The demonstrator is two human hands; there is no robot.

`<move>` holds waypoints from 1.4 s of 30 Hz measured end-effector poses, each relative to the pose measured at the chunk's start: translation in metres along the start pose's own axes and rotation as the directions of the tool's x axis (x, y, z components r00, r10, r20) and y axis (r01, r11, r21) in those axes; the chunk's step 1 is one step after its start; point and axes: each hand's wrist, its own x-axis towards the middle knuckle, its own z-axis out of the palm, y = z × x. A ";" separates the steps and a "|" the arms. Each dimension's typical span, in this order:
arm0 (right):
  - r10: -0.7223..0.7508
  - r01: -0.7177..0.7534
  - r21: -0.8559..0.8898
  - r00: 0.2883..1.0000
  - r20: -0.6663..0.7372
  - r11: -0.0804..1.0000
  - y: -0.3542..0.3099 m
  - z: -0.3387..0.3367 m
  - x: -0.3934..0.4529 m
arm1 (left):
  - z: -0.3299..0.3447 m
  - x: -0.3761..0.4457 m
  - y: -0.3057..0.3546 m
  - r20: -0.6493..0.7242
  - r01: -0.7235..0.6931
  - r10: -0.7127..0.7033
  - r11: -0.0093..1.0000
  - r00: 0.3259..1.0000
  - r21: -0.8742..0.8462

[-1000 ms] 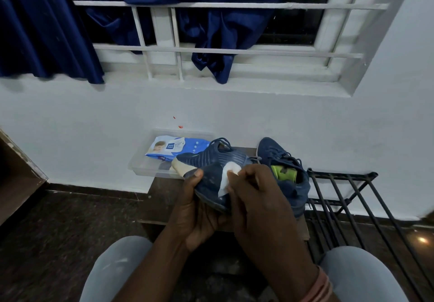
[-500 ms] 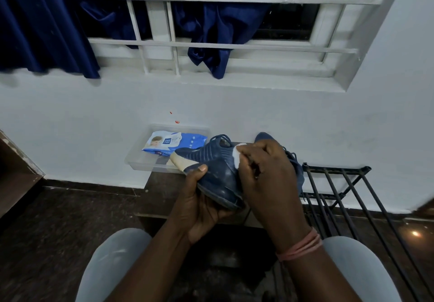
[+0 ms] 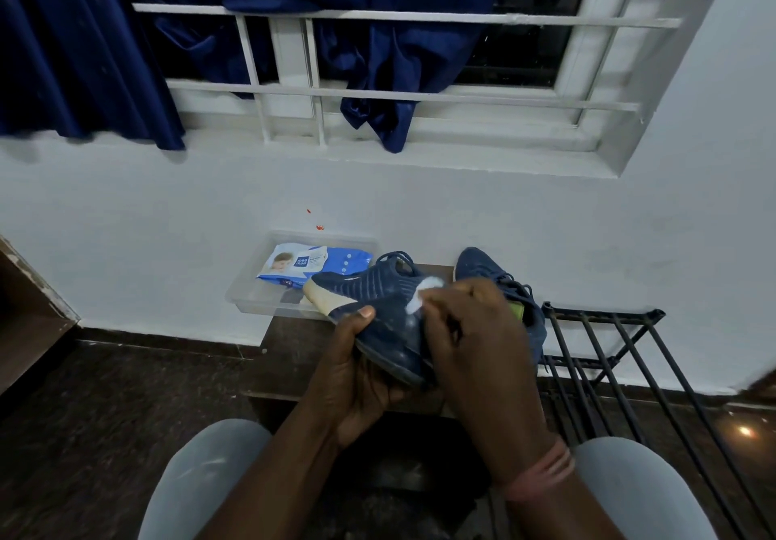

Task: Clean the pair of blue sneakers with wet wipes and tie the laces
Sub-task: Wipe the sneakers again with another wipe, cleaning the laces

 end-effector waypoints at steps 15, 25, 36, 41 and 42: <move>-0.038 0.040 0.048 0.999 -0.027 0.998 -0.008 0.006 0.003 | 0.008 -0.001 0.004 -0.004 -0.060 0.060 0.997 0.998 0.043; -0.054 0.056 0.050 0.997 -0.049 0.997 -0.009 0.010 0.007 | 0.010 -0.003 0.006 -0.034 -0.086 0.088 0.995 0.996 0.041; -0.064 0.072 0.083 0.994 -0.092 0.994 -0.005 0.002 -0.004 | 0.006 -0.003 0.009 0.072 -0.145 0.146 0.989 0.987 -0.013; -0.048 0.062 0.143 0.994 -0.098 0.988 -0.003 -0.001 -0.004 | 0.010 -0.007 0.002 0.089 -0.116 0.118 0.993 0.989 -0.030; -0.006 0.025 0.186 0.995 -0.102 0.982 0.000 -0.004 -0.005 | 0.010 -0.007 0.002 0.081 -0.106 0.109 0.994 0.991 -0.040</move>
